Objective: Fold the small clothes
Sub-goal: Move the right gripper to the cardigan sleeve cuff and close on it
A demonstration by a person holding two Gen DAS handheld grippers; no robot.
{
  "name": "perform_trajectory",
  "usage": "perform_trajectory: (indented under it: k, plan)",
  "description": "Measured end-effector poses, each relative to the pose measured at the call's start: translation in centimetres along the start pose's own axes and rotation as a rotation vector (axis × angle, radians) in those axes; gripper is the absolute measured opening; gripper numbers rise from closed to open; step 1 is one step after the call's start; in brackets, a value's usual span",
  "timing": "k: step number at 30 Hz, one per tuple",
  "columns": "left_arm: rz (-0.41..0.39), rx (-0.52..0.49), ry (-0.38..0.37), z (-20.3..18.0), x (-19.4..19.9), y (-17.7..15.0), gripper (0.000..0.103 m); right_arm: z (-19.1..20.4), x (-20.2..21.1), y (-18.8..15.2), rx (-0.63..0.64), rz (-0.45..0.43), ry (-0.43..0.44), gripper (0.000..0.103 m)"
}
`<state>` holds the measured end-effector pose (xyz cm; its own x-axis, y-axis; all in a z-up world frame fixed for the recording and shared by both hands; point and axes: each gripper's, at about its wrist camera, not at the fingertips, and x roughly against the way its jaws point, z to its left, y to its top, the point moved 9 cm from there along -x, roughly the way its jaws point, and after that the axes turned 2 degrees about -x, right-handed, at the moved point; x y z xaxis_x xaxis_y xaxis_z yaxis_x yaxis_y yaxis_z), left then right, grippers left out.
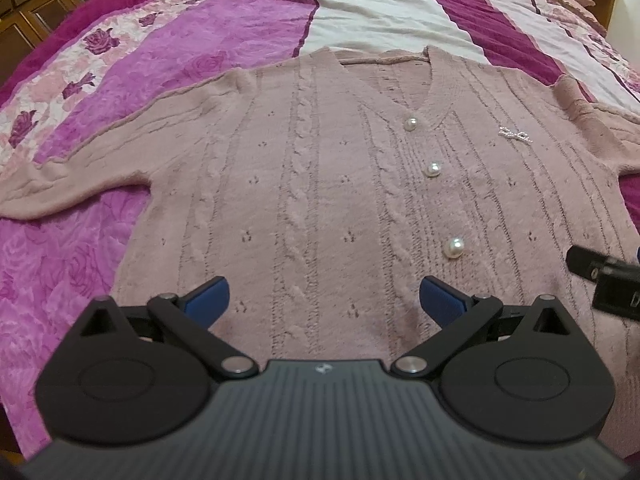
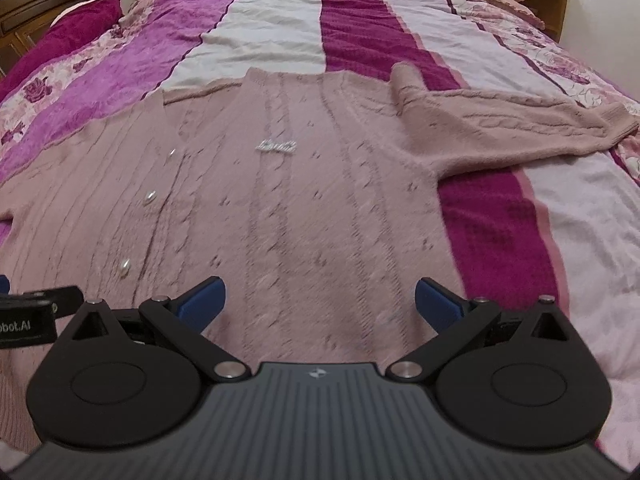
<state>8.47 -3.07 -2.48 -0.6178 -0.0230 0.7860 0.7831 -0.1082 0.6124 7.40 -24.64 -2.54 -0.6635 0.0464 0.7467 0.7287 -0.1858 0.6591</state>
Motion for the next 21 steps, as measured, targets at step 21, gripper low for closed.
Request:
perform_trajectory:
  k: [21]
  plan:
    - [0.054,-0.033,0.019,-2.7,-2.6,1.7,0.103,-19.0,-2.1,8.9,-0.336,-0.092,0.051,0.103]
